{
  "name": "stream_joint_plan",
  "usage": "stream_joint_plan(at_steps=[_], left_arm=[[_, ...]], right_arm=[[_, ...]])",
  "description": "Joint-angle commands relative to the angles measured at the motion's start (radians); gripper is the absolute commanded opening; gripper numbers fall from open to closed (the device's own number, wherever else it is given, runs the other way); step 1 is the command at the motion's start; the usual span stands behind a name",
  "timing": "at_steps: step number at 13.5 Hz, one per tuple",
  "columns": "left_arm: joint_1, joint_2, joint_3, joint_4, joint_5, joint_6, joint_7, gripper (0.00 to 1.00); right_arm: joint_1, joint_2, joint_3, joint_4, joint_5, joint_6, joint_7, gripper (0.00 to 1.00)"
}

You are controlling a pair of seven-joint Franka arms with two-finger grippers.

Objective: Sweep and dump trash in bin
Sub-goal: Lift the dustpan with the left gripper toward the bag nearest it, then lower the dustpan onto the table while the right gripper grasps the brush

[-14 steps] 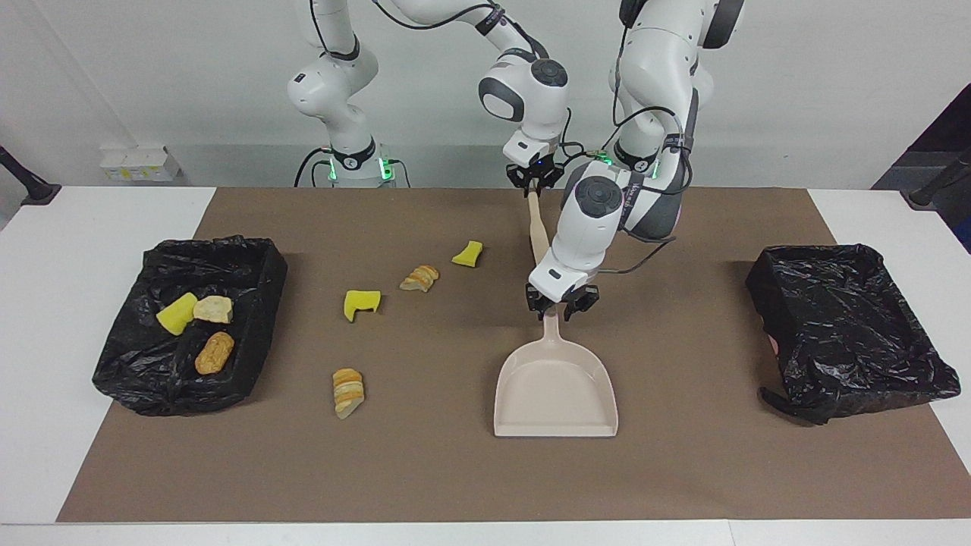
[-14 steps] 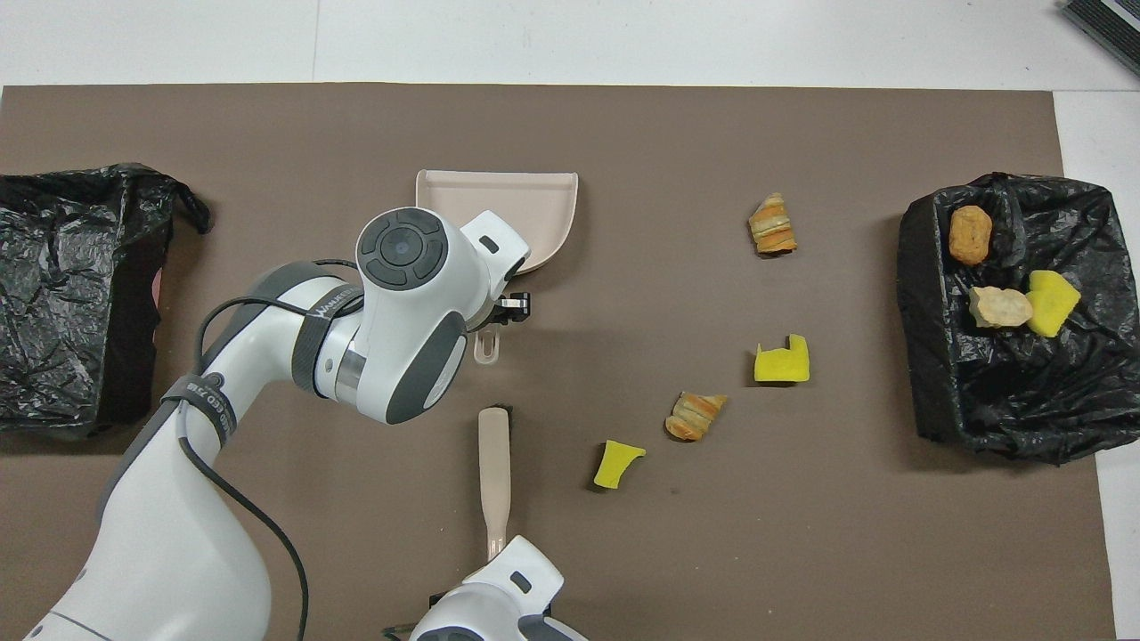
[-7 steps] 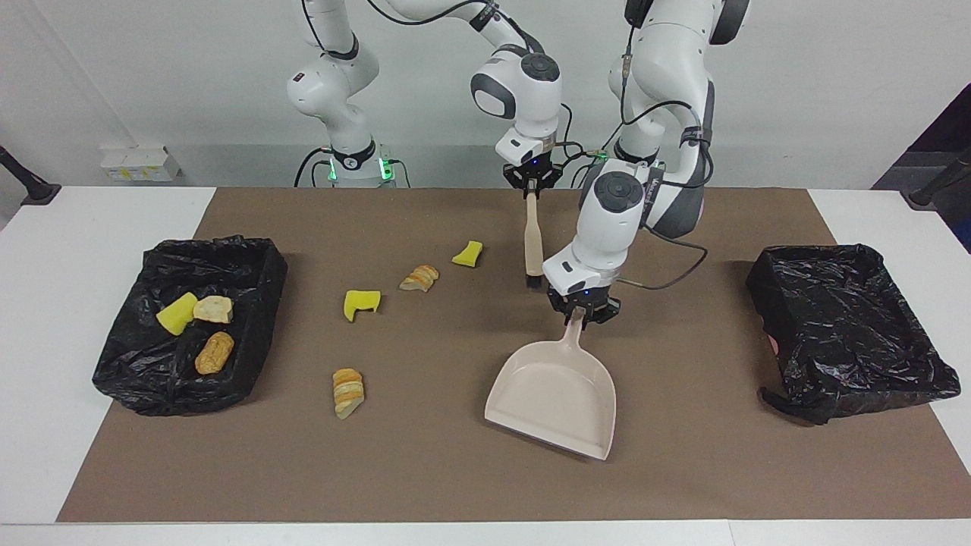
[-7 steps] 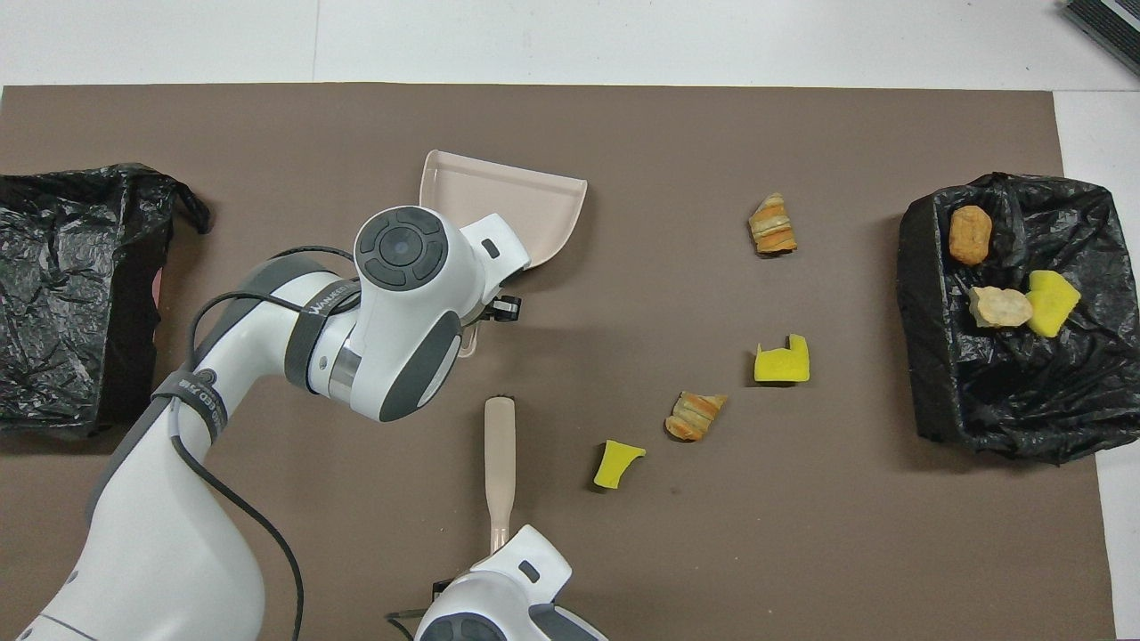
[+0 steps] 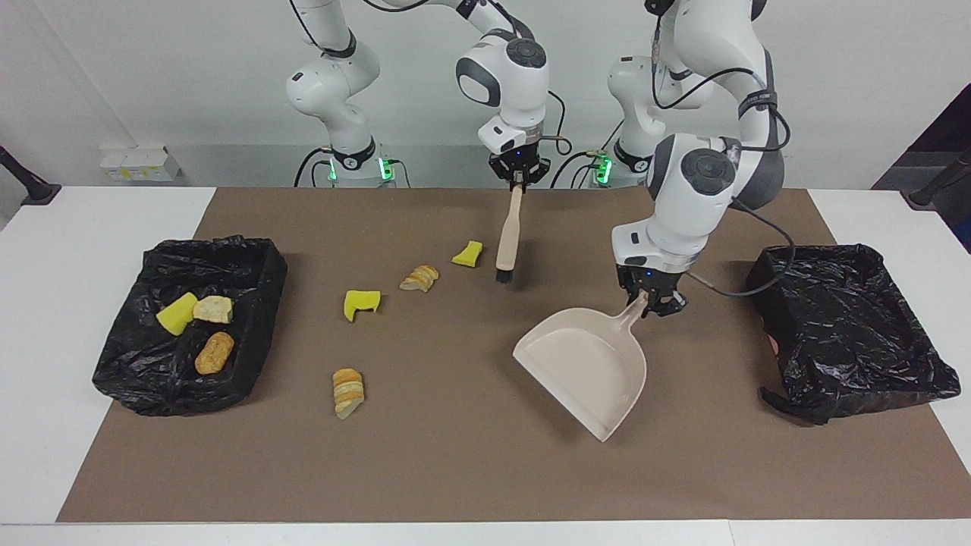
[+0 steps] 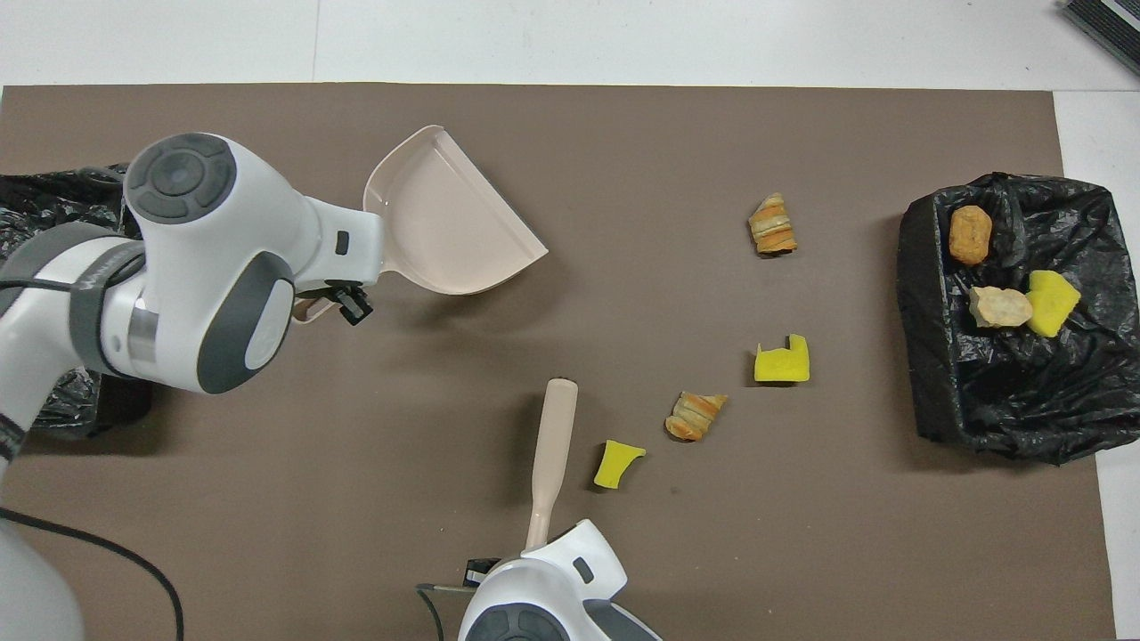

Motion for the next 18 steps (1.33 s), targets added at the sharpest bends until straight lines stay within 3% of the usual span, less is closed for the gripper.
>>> stream_joint_plan(at_steps=[1,3,6,7,10,16,18], left_arm=[[0.034,-0.048,-0.007,-0.039,0.021,-0.02,0.131,0.0],[0.058,-0.058,-0.007,-0.07,0.036,-0.018,0.222,0.0],[0.052,-0.176,-0.008,-0.279,0.101,0.09,0.317,0.0],[0.043,-0.219,-0.008,-0.346,0.118,0.112,0.325,0.0],[-0.006,-0.265,-0.01,-0.421,0.135,0.126,0.322,0.0],[-0.101,-0.31,-0.014,-0.572,0.138,0.255,0.277,0.0],[-0.116,-0.307,-0.014,-0.59,0.136,0.267,0.261,0.0]], right_arm=[[-0.006,-0.046,0.006,-0.033,0.001,-0.047,0.132,0.0],[-0.008,-0.047,0.011,-0.033,0.001,-0.062,0.261,0.0],[0.012,-0.055,0.014,-0.062,0.013,-0.096,0.383,0.0],[0.047,-0.022,0.014,-0.077,0.013,-0.086,0.434,0.0],[0.046,0.008,0.014,-0.083,0.016,-0.04,0.507,0.0],[-0.009,0.104,0.012,-0.059,0.016,0.15,0.422,0.0],[-0.054,0.166,0.011,0.019,0.016,0.169,0.348,0.0]])
